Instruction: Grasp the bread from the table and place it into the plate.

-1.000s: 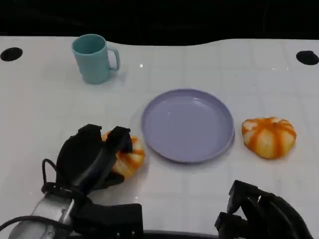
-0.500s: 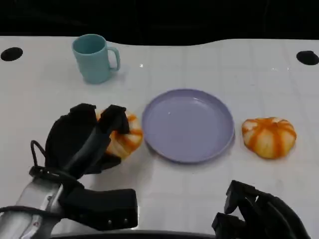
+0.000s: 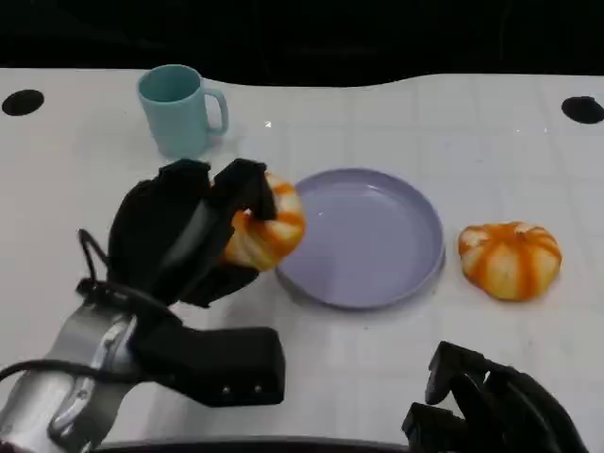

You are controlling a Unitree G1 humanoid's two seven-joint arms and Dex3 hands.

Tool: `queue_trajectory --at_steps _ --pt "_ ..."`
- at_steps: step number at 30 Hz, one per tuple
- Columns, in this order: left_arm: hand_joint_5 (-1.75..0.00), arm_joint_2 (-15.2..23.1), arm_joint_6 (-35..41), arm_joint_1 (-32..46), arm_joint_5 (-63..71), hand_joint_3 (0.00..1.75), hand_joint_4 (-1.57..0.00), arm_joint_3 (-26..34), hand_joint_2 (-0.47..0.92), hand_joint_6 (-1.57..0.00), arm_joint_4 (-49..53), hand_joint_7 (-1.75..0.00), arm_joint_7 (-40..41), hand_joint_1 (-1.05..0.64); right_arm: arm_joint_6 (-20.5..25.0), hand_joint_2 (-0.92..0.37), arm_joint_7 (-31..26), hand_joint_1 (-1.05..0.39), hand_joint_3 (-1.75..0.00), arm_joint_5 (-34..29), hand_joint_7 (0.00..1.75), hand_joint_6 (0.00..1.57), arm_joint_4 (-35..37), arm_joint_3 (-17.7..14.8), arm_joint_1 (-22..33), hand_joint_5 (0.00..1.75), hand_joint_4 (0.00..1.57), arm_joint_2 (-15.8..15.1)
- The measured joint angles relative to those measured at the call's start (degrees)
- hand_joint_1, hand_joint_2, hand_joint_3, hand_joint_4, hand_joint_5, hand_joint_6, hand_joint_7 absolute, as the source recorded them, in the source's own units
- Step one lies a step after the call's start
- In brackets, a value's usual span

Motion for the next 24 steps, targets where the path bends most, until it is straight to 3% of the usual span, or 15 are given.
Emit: queue_trajectory --at_steps 11,22,24 --pt "-1.75 -6.5 -2.6 -9.8 -0.1 1.17 -0.92 -2.8 0.35 -0.71 12.5 -1.75 -0.5 -0.13 -0.1 -0.92 0.5 -0.74 -0.23 0.0 1.41 0.74 0.6 -0.4 -0.1 1.62 0.86 -0.3" --pt "-1.75 -14.5 -7.4 -21.4 -1.5 1.07 -0.94 -6.7 0.45 -0.71 35.7 -1.75 4.4 -0.19 -1.1 -0.92 1.2 -0.74 -0.23 -0.5 1.42 0.75 1.1 0.2 -0.2 1.62 0.86 -0.3" --pt "-1.73 -15.1 -7.9 -22.1 -1.7 1.03 -0.89 -6.9 0.49 -0.71 37.8 -1.57 4.7 -0.2 -1.1 -0.92 1.2 -0.74 -0.21 -0.7 1.42 0.75 1.1 0.3 -0.2 1.62 0.86 -0.3"
